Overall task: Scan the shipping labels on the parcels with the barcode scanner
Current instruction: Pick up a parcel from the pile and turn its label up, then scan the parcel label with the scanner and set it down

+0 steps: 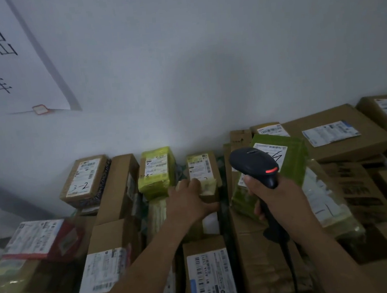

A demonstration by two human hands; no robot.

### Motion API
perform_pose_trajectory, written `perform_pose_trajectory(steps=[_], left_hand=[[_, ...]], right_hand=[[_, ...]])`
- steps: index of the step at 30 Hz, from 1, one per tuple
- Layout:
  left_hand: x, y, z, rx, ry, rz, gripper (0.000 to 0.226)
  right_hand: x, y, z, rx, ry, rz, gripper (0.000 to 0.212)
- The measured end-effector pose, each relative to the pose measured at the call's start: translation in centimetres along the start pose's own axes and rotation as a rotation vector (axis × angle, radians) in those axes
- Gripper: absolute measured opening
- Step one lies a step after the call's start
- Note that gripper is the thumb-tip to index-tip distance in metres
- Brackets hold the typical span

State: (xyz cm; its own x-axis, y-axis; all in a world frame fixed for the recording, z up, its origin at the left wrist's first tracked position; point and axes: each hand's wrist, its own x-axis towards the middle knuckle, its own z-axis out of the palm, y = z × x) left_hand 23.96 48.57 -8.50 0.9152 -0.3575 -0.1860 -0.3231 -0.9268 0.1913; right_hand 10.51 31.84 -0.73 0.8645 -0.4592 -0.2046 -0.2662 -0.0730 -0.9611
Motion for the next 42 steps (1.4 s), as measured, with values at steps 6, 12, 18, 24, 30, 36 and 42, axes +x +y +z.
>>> perform_pose_trajectory(steps=[6,12,18,24,30,36,42], left_hand=[[0.9,0.4,-1.0,0.076,-0.207,0.004,0.077],[1.0,0.8,-0.6,0.109,-0.186,0.098,0.078],[0.5,-0.2,1.0,-0.091,-0.095,0.021,0.095],[-0.8,-1.2,3.0,-0.135,-0.155,-0.106,0.075],[-2.3,1.8,0.3,-0.43,-0.02,0.064,0.048],[-6.2,10.1,-2.8,-0.688,0.116,0.143,0.049],[-5.6,10.6,-1.3,-0.958,-0.164,-0.106,0.075]], right_hand=[[0.1,0.5,0.1,-0.04,0.0,-0.02,0.025],[0.1,0.8,0.2,-0.056,-0.008,-0.049,0.023],[-0.1,1.0,0.3,-0.061,-0.025,-0.063,0.024],[-0.9,1.0,-0.7,-0.006,0.026,-0.085,0.021],[-2.4,1.5,-2.5,0.055,0.162,-0.054,0.024],[-3.1,1.8,-4.5,0.136,0.365,0.06,0.028],[-3.4,1.9,-5.0,0.227,0.23,0.139,0.02]])
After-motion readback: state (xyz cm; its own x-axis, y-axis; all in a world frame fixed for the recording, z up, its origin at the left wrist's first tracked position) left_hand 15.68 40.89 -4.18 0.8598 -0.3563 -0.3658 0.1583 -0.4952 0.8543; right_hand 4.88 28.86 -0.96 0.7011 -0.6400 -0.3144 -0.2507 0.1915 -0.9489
